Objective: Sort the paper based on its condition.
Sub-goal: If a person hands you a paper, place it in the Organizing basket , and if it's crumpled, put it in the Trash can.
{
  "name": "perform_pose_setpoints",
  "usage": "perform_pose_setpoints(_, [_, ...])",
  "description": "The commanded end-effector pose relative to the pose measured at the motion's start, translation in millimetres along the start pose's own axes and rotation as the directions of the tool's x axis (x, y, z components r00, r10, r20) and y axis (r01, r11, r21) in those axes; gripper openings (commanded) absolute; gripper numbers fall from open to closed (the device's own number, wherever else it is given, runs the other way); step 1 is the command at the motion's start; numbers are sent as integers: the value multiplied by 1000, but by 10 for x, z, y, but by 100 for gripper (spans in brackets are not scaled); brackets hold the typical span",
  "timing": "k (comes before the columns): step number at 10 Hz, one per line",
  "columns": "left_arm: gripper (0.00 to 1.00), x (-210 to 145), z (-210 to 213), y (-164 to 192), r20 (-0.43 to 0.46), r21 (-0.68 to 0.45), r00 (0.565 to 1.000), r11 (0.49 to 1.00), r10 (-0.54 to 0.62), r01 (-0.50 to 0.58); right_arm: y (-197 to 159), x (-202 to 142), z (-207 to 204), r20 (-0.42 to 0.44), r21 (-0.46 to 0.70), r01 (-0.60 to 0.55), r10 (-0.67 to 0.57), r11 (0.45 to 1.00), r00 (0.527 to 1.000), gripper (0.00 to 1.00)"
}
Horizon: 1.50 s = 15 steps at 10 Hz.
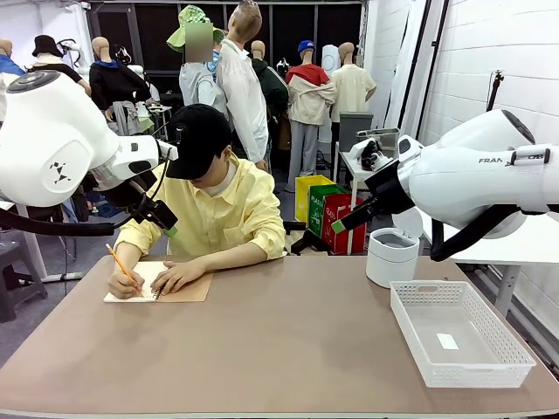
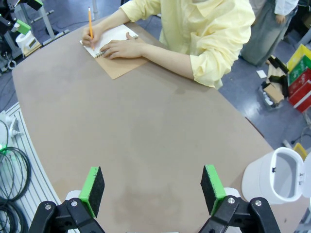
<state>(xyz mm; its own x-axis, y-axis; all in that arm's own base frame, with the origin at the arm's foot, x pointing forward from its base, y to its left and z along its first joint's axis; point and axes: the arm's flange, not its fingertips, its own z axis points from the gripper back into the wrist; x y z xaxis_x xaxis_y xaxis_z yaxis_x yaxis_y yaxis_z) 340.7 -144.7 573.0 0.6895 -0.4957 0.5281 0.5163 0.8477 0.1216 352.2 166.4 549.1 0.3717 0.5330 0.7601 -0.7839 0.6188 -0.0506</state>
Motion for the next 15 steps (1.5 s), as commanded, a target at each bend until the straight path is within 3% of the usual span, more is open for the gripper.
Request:
perform_pose_setpoints(1, [100, -7, -22, 14, 11, 1, 1000, 1000, -8, 8, 4, -9, -1, -2, 7, 4, -4, 1000, 1000, 100])
perform_pose_setpoints(15, [100, -7, -22, 14, 11, 1, 1000, 1000, -8, 8, 4, -9, -1, -2, 7, 4, -4, 1000, 1000, 100])
